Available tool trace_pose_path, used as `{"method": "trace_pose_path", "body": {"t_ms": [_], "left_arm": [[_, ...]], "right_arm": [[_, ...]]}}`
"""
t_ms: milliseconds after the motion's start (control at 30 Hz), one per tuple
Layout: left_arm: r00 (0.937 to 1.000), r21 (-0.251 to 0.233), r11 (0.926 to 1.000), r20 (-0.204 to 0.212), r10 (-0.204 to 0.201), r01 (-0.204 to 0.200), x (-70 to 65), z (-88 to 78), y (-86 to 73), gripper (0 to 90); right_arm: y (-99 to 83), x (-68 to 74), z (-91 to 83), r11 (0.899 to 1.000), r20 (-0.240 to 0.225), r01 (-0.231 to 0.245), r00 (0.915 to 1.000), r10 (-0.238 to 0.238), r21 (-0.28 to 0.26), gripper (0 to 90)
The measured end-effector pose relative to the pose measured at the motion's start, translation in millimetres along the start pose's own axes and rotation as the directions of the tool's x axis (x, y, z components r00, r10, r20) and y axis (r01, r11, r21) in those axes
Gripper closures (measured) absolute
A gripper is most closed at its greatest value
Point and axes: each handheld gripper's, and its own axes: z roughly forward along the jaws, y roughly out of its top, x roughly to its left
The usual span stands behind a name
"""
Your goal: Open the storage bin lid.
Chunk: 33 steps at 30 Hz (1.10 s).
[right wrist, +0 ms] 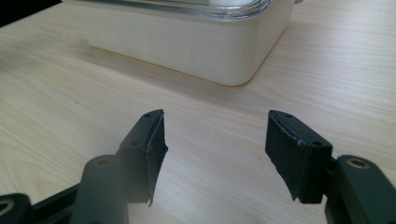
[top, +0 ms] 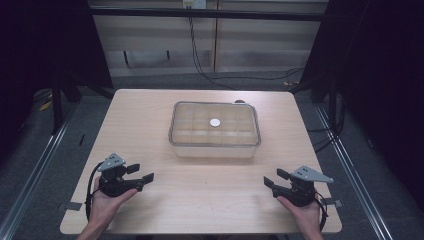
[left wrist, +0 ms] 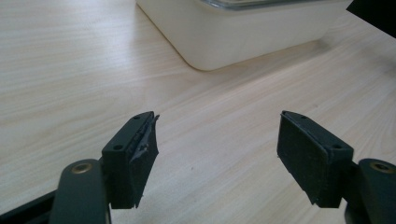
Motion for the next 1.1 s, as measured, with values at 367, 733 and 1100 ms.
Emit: {"method": "trace_pose_path", "body": {"t_ms": [367, 733, 1100], "left_arm": [[0.9916, -0.022, 0.996, 0.094, 0.089, -0.087, -12.8, 3.5, 4.2, 49.3], [0.9856, -0.065, 0.989, 0.096, 0.139, -0.133, -20.2, 9.8, 5.9, 54.6], [0.9908, -0.012, 0.9969, 0.11, 0.079, -0.078, -21.7, 16.1, 27.8, 39.1]], "right_arm": [[3.4, -2.7, -1.9, 0.997, -0.046, -0.07, 0.9964, 0.071, 0.023, 38.3], [13.3, 1.4, -8.2, 0.997, -0.061, -0.068, 0.9957, 0.069, 0.029, 39.0], [37.3, -2.6, -2.0, 0.998, -0.097, -0.053, 0.9937, 0.056, 0.038, 31.6]]}}
